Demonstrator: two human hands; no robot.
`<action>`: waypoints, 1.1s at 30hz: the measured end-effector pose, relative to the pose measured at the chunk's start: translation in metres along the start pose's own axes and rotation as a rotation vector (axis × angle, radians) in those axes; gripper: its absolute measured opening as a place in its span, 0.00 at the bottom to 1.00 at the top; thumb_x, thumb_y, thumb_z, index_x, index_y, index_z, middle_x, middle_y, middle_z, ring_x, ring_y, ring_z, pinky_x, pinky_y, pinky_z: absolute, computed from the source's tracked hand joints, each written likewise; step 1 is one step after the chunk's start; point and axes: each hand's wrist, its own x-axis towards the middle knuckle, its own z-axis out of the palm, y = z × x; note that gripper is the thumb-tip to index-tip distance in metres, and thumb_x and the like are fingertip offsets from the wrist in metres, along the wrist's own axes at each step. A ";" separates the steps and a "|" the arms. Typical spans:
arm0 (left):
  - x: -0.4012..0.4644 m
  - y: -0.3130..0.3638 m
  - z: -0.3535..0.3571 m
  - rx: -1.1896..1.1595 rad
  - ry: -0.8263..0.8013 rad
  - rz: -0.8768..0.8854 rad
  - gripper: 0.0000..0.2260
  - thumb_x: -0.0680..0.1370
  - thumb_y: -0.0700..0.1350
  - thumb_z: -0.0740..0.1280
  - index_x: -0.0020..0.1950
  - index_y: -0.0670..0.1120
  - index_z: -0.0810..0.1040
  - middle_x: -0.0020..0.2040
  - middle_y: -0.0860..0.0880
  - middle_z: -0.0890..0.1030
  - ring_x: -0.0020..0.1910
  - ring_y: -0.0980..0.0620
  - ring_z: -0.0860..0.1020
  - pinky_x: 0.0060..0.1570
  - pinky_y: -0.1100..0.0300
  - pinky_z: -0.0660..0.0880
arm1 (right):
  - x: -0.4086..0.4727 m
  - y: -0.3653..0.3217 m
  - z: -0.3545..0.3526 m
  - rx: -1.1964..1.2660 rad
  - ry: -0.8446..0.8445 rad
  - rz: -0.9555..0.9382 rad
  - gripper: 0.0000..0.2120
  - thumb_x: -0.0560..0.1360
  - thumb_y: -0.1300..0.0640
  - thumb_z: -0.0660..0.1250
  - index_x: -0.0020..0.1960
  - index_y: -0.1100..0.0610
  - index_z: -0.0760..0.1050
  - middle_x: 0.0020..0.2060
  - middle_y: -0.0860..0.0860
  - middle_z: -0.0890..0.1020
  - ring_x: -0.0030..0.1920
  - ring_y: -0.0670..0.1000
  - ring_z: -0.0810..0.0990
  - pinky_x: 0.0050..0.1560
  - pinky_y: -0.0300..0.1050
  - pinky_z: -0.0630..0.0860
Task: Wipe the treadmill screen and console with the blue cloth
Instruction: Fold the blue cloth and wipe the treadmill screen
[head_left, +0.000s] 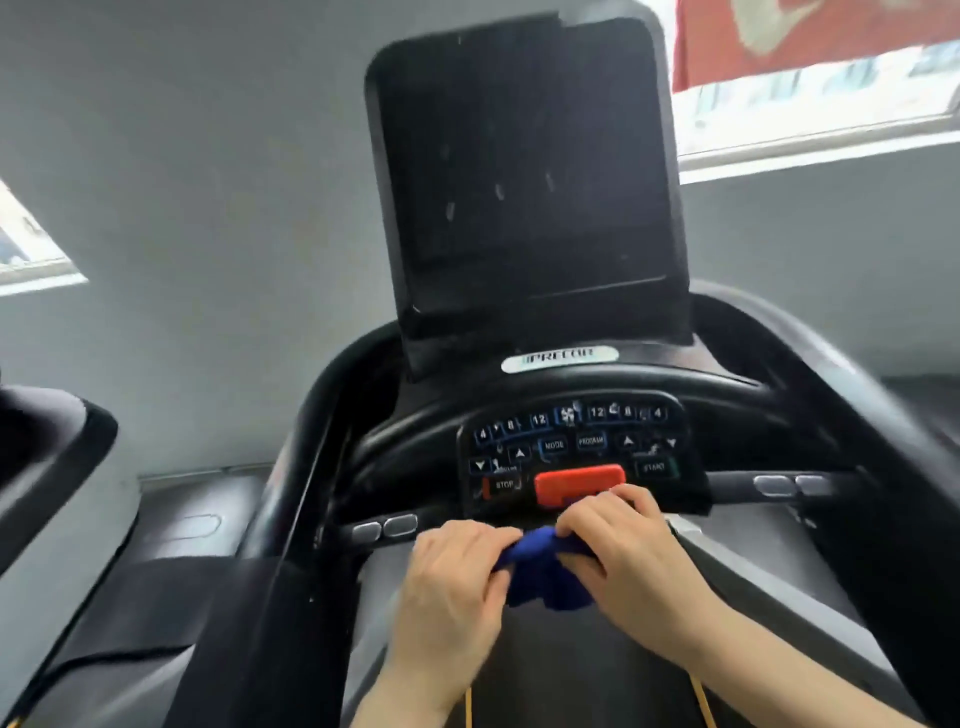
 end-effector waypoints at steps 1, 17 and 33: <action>0.014 0.004 -0.015 0.016 0.027 0.011 0.15 0.71 0.46 0.63 0.56 0.51 0.80 0.50 0.57 0.81 0.51 0.57 0.76 0.55 0.62 0.68 | 0.017 -0.002 -0.011 0.005 0.030 -0.013 0.05 0.70 0.53 0.62 0.42 0.52 0.75 0.38 0.43 0.79 0.40 0.47 0.76 0.53 0.45 0.67; 0.132 -0.011 -0.124 0.045 0.197 0.093 0.11 0.73 0.47 0.72 0.55 0.54 0.81 0.47 0.60 0.81 0.47 0.61 0.77 0.54 0.56 0.74 | 0.161 -0.034 -0.064 -0.021 0.225 -0.047 0.11 0.66 0.58 0.72 0.45 0.50 0.73 0.39 0.41 0.79 0.42 0.42 0.76 0.57 0.40 0.65; 0.182 -0.057 -0.134 0.006 0.279 -0.029 0.05 0.72 0.44 0.73 0.45 0.52 0.79 0.39 0.56 0.80 0.41 0.55 0.76 0.53 0.57 0.67 | 0.215 -0.037 -0.043 0.039 -0.008 0.332 0.06 0.71 0.56 0.71 0.46 0.48 0.77 0.36 0.41 0.77 0.40 0.46 0.76 0.49 0.47 0.70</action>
